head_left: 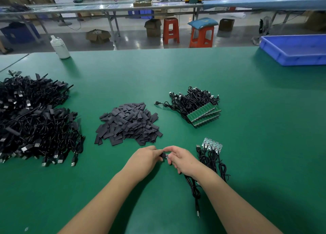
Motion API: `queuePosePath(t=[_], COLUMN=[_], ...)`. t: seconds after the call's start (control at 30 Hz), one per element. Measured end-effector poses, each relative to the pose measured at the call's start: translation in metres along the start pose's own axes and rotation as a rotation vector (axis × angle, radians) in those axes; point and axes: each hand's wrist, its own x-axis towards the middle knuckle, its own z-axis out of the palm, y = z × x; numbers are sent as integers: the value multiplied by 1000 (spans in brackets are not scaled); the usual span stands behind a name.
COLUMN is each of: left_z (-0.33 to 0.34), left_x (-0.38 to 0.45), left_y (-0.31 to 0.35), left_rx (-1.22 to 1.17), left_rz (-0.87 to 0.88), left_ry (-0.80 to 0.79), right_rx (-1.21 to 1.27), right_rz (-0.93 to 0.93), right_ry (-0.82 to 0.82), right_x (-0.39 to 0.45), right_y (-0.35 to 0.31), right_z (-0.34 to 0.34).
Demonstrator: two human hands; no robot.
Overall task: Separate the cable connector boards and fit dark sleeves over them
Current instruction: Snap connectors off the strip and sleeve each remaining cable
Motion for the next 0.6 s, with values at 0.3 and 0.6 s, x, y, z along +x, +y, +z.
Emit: queuePosePath(t=[0.3,0.6], left_z=[2,6], left_x=[-10,-10], left_y=[-6,1], left_rx=[-232,-222], left_rz=[91,100], left_ry=[136,150], right_rx=[12,-20], right_rz=[20,-8], right_ry=[-2,-38], right_x=[0,2], right_y=[-2,2], right_z=[-1,-1])
